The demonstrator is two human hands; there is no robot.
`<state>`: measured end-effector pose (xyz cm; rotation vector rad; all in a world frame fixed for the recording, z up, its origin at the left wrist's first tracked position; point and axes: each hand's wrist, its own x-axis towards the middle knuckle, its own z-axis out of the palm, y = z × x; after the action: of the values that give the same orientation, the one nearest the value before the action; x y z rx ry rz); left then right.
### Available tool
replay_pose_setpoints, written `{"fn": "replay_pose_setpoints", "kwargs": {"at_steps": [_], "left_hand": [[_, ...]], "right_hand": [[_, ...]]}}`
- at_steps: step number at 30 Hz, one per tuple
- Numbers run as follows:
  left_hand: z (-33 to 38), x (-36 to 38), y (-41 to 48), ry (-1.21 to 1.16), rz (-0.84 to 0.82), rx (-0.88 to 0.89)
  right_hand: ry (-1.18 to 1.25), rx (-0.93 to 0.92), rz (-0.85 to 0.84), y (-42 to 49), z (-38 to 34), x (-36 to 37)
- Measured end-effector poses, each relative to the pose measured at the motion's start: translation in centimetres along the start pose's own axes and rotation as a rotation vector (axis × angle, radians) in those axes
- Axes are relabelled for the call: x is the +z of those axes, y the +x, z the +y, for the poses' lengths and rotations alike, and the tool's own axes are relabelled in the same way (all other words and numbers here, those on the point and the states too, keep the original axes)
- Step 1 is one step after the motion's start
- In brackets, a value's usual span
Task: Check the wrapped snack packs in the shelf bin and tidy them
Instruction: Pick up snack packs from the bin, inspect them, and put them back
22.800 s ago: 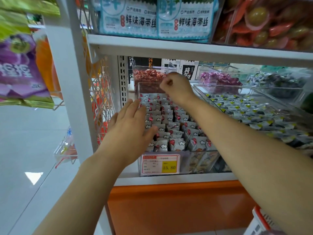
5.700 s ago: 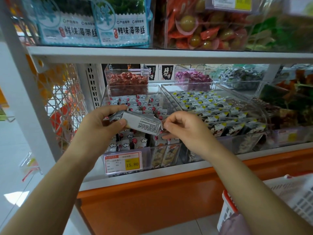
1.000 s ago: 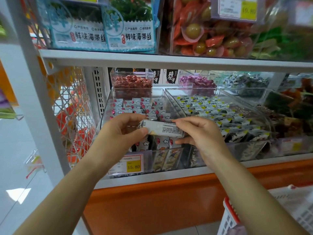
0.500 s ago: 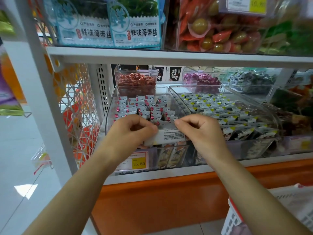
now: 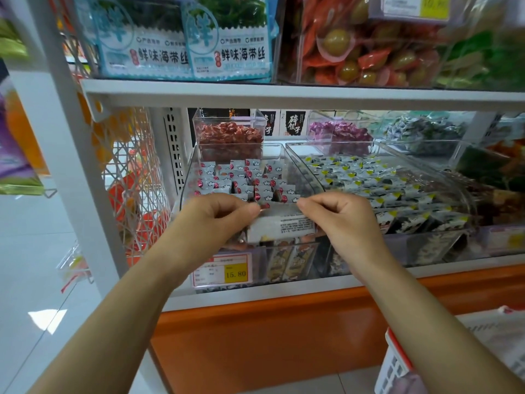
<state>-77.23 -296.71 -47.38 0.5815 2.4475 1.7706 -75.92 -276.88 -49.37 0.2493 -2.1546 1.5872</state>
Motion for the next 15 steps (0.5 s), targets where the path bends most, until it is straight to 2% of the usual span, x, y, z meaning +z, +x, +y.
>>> {"fn": "replay_pose_setpoints", "kwargs": {"at_steps": [5, 7, 11, 15], "left_hand": [[-0.2, 0.0, -0.1, 0.125, -0.051, 0.038], [-0.2, 0.1, 0.0, 0.172, -0.015, 0.054], [-0.7, 0.6, 0.5, 0.107, 0.099, 0.063], [-0.8, 0.9, 1.3, 0.15, 0.181, 0.096]], "right_hand": [[0.094, 0.133, -0.004, 0.2, 0.6, -0.3], [0.115, 0.178, -0.019, 0.2, 0.9, -0.3], [0.331, 0.216, -0.103, 0.4, 0.9, -0.3], [0.188, 0.137, -0.078, 1.2, 0.3, 0.1]]}}
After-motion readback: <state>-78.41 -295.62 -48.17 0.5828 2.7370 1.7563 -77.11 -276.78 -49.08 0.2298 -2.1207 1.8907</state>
